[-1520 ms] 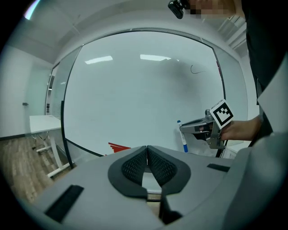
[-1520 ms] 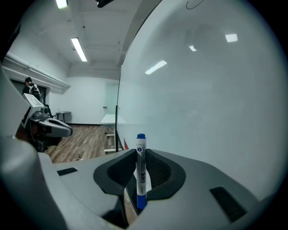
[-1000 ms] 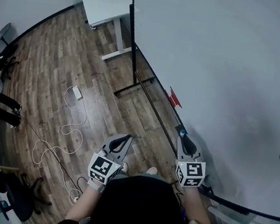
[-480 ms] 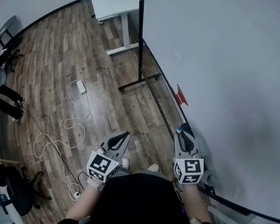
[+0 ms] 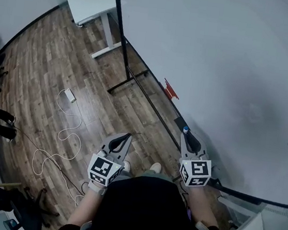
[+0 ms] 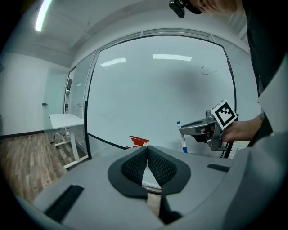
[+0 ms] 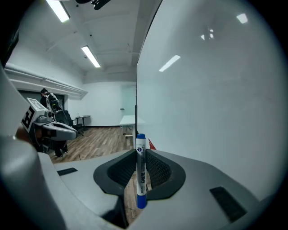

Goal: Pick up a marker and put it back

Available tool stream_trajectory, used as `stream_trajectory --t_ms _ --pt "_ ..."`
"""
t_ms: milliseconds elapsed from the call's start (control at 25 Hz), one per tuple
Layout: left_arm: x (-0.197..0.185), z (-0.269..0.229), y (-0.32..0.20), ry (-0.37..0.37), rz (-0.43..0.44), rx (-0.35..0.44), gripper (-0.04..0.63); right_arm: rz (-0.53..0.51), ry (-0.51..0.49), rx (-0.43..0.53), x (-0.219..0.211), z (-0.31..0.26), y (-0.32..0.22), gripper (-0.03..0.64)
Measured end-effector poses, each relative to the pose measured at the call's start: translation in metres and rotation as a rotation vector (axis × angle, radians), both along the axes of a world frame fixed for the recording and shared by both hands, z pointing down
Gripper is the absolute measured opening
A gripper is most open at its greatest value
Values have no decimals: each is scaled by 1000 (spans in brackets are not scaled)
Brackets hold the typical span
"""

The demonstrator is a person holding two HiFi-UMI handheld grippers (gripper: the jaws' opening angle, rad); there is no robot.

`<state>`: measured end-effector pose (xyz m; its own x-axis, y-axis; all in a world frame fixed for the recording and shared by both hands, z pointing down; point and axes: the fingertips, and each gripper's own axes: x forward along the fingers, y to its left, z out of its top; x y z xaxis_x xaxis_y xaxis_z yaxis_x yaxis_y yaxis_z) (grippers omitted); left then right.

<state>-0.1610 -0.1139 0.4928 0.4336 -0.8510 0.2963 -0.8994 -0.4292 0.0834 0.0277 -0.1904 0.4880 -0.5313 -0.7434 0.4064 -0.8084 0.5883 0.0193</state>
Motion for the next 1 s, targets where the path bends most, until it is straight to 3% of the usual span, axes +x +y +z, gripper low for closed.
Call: stream_trajectory --t_ms 240,640,1000 --pt "35 3 -16 16 108 -14 20 128 12 20 47 -11 5 94" --pt "112 4 -34 16 361 2 20 370 25 45 136 -18 30 94" --pt "168 9 -35 13 518 -9 20 537 28 52 197 -19 62 94"
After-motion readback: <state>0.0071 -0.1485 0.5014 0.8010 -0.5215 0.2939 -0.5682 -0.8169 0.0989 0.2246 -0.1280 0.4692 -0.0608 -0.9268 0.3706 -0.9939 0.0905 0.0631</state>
